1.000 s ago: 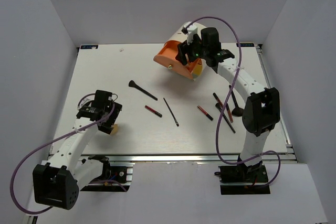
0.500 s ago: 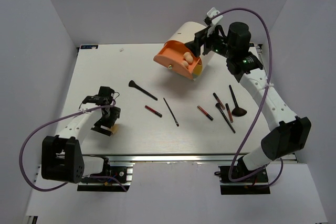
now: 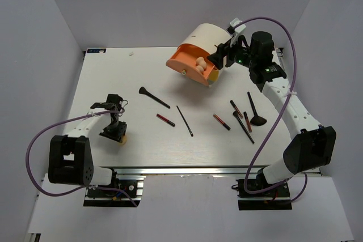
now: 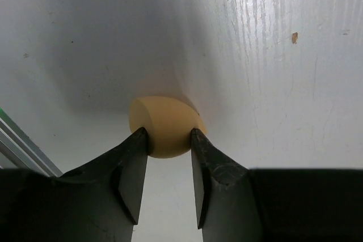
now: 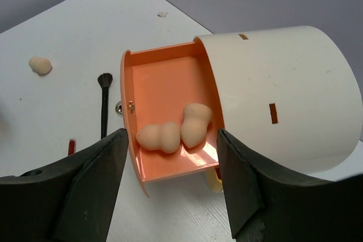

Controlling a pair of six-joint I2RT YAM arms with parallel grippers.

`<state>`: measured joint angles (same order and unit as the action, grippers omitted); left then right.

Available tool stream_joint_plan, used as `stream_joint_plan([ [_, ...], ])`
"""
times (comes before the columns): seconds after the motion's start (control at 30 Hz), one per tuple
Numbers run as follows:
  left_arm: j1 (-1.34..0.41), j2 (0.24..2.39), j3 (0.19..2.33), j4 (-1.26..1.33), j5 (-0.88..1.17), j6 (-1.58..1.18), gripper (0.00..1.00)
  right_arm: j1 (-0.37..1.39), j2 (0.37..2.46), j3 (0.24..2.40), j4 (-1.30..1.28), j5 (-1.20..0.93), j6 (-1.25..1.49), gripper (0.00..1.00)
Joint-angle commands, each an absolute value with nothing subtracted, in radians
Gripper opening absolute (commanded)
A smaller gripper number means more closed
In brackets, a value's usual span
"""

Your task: Organize the makeup

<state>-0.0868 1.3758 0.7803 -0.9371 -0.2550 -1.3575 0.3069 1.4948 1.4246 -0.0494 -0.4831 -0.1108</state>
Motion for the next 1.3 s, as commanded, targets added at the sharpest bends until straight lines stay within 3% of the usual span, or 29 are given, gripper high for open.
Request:
stream_joint_plan([
  [0.0, -0.083, 1.361, 0.79, -0.914, -0.291, -1.333, 0.45, 0.293, 1.46, 1.425, -0.011, -0.511, -0.094, 0.69],
  [0.07, -0.083, 1.359, 0.784, -0.902, -0.278, -1.316, 0.39, 0.29, 1.456, 1.425, -0.011, -0.514, -0.086, 0.69],
  [0.1, -0.083, 1.358, 0.773, -0.894, -0.27, -1.307, 0.27, 0.287, 1.456, 1.424, -0.011, -0.514, -0.084, 0.69],
  [0.23, -0.083, 1.329, 0.767, -0.858, -0.236, -1.252, 0.0, 0.279, 1.45, 1.42, -0.012, -0.518, -0.081, 0.69],
  [0.5, -0.156, 1.114, 0.881, -0.755, -0.129, -1.141, 0.0, 0.25, 1.421, 1.381, 0.004, -0.569, -0.087, 0.69],
  [0.67, -0.291, 1.06, 0.966, -0.433, -0.038, -1.12, 0.0, 0.241, 1.402, 1.339, 0.018, -0.571, -0.084, 0.69],
  [0.83, -0.419, 1.218, 1.159, -0.235, -0.005, -1.045, 0.0, 0.239, 1.382, 1.31, 0.006, -0.555, -0.103, 0.69],
  [1.0, -0.451, 1.458, 1.453, -0.225, 0.051, -0.942, 0.0, 0.233, 1.341, 1.244, 0.003, -0.54, -0.115, 0.7],
  [1.27, -0.48, 1.706, 1.664, -0.19, 0.112, -0.897, 0.01, 0.229, 1.301, 1.166, 0.002, -0.528, -0.11, 0.7],
])
